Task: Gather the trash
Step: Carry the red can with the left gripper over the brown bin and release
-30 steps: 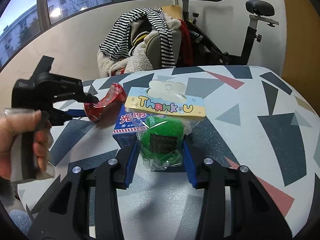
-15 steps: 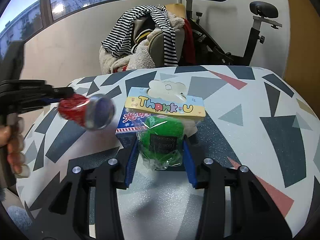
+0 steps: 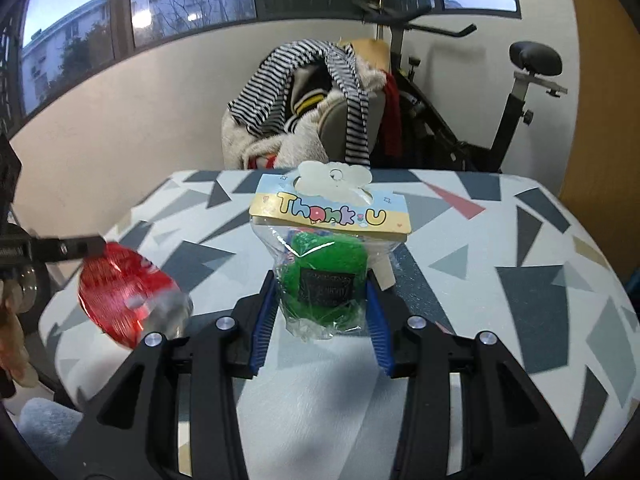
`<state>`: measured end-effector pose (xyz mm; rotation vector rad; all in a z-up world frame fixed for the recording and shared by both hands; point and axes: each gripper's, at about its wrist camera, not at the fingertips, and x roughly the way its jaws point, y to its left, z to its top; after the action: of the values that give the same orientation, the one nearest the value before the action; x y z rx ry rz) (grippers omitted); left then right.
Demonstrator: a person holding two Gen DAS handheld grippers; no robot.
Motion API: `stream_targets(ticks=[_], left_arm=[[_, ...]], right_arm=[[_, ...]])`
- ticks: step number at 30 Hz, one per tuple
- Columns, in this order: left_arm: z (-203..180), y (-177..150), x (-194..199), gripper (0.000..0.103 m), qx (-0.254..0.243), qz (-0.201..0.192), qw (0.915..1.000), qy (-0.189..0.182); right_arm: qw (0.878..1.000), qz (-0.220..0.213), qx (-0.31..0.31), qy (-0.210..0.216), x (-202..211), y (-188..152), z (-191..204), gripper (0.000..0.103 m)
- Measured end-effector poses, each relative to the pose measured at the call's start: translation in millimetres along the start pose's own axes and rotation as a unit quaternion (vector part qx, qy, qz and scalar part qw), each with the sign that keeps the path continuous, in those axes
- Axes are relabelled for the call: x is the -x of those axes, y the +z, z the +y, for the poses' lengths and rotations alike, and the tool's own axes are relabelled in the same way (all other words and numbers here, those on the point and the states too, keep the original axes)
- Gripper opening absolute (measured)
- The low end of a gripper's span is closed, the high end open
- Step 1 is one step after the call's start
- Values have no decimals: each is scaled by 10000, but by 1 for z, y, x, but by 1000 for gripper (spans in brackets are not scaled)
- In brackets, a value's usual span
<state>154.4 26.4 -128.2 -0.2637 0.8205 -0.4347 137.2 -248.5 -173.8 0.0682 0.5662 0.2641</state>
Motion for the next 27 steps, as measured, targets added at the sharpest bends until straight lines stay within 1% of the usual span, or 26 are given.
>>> stream_targets(ticks=[2,3,4,7,9,13,15,18,20,21,22,27], left_arm=[[-7,-13,5,7,-50,50,9999,-96],[-8,-19,6,7,-56,83,9999,-106],[-9,-26,7,7,-49,118,9999,-89],[-9,-43,13,7,163,160,9996,-181],[-11,-49,21,7,202,114,9995,-225],[-27,-63,44,7,-11,-39,9996,-295],[-36,-73,54,7,-102,-75,9992,-370],[-50,-94,64,7,-363,-74,9985,-415],[-59,-112,67,7,-546,-26,9977,-412],[-62,-121,67,7,-614,20,9972,-419],[-64,-128,66,7,-652,54,9970,-422],[-67,-168,56,7,-826,369,9952,-384]], right_arm=[[10000,-17,-12,6,12,-5,3,43],[10000,-16,2,-4,19,-9,6,43],[10000,-15,9,-13,23,-6,10,43],[10000,7,-32,-23,41,-7,12,43],[10000,-11,-68,-14,59,-12,15,43],[10000,-95,6,7,88,-21,23,43],[9999,-127,11,52,97,-28,26,43],[9999,-137,45,92,104,-39,25,43],[9998,-117,119,144,116,-51,29,43],[9998,-118,114,143,115,-50,28,43],[9997,-98,128,178,122,-57,29,43],[9996,-58,151,221,140,-68,36,43]])
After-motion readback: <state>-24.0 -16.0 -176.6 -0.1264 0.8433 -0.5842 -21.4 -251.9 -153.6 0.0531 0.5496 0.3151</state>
